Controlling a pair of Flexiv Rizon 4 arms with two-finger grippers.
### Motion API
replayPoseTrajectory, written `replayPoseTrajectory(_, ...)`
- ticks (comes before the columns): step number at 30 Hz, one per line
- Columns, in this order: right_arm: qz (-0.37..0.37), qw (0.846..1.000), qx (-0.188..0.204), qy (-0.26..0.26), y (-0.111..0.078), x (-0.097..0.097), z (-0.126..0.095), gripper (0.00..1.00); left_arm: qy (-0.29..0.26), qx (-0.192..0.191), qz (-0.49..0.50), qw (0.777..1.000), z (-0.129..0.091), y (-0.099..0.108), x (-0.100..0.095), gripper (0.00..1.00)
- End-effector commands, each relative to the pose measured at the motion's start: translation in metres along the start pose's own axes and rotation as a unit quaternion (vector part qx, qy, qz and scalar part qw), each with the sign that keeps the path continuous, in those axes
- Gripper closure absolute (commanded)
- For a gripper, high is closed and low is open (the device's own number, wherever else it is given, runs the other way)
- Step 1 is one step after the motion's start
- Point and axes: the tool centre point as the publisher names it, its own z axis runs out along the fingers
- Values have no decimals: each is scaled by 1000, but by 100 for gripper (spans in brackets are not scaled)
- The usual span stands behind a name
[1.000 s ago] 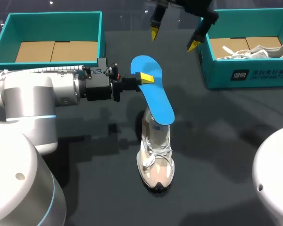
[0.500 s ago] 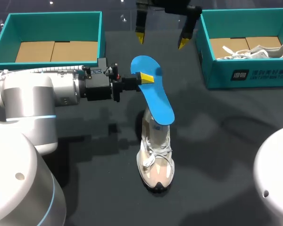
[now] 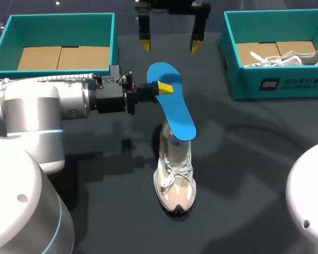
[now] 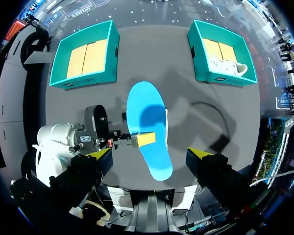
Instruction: Take the shoe out of the shoebox, open the shoe tongue, remove and reinsert the insole, then place the shoe into the shoebox
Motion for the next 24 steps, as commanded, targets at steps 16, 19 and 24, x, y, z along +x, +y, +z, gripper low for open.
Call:
replayPoseTrajectory(16,10,998,-21,62,4,-9,-9,0,-1,0,0,1000,-1,1,0,100)
replayPoseTrajectory(19,13,996,-21,85,3,-15,-8,0,-1,0,0,1000,-1,1,0,100)
replayPoseTrajectory(24,17,992,-23,121,1,-23,-9,0,-1,0,0,1000,-1,1,0,100)
